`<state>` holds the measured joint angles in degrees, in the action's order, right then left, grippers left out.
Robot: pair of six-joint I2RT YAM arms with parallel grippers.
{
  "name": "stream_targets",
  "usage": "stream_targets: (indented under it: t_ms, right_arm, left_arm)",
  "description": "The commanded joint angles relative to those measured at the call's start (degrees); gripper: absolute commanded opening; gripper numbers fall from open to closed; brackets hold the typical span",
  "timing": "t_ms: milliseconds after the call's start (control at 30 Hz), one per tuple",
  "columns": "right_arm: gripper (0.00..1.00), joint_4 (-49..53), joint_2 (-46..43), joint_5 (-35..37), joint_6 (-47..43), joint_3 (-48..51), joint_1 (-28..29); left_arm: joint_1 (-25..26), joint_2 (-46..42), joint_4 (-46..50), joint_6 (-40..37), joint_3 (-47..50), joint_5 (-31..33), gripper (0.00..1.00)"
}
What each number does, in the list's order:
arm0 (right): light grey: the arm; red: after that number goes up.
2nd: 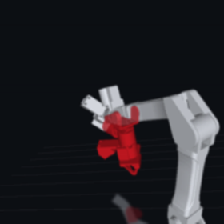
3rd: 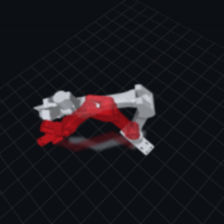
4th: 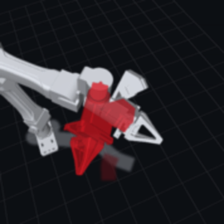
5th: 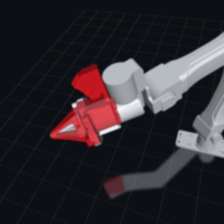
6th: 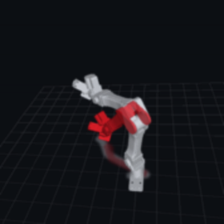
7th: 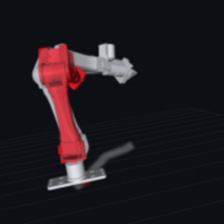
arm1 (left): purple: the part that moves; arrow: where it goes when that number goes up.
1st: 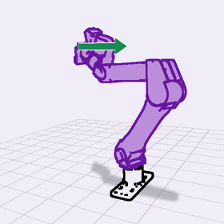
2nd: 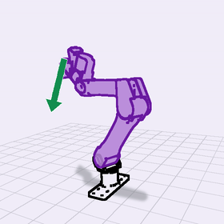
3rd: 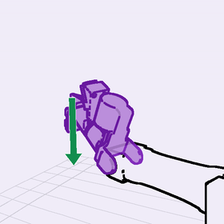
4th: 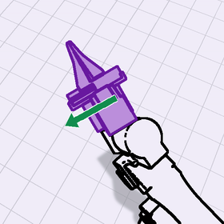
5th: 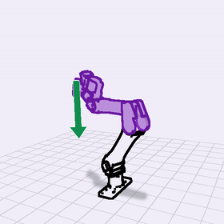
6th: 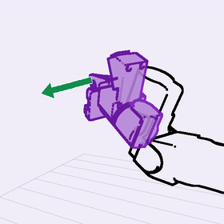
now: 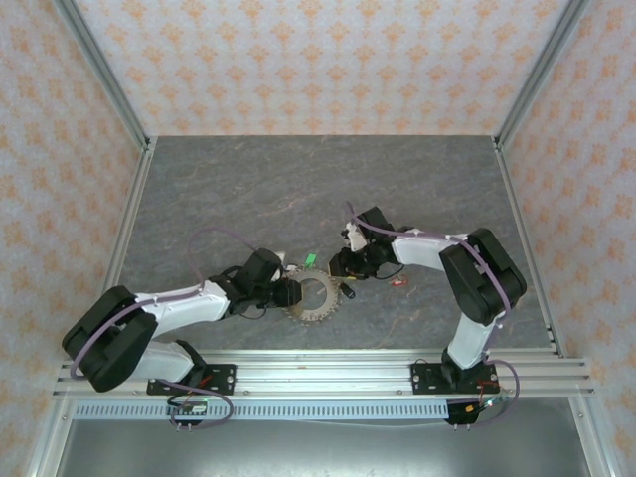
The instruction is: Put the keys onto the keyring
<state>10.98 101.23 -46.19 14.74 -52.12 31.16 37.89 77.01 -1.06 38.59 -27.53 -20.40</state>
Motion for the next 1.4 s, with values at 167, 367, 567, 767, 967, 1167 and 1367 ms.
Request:
stream_targets:
  t_ms: [167, 367, 567, 767, 967, 1167, 1367]
  right_arm:
    - [0.35, -3.45, 0.60, -6.55, -1.08, 1.14, 0.75]
    - [0.16, -6.15, -0.38, -6.02, 0.45, 2.14, 0.72]
    - [0.02, -10.14, -8.09, 0.24, 5.82, 5.24, -0.80]
    - [0.00, -35.32, -17.66, 3.48, 26.42, 14.69, -2.94]
    - [0.00, -48.66, -20.53, 6.99, 37.55, 17.67, -2.44]
    - [0.00, -48.49, -23.69, 11.68, 37.12, 17.66, -0.34]
    - [0.00, -48.67, -26.00, 13.28, 38.09, 18.55, 0.04]
  left_arm:
    - [0.26, 3.87, -3.47, -0.62, 0.55, 3.06, 0.23]
    - [0.26, 3.94, -4.19, -1.54, 0.52, 3.08, 0.21]
    - [0.26, -9.34, 1.06, -1.02, 1.79, 12.41, 0.48]
    - [-0.43, -29.08, 8.05, 3.15, 4.09, 22.39, 0.96]
    - [-2.57, -34.17, 3.91, 8.30, 5.35, 18.32, 1.00]
    - [-3.26, -30.95, -6.99, 12.66, 5.16, 12.52, 1.00]
    - [-3.26, -27.84, -12.59, 13.12, 2.35, 11.21, 1.00]
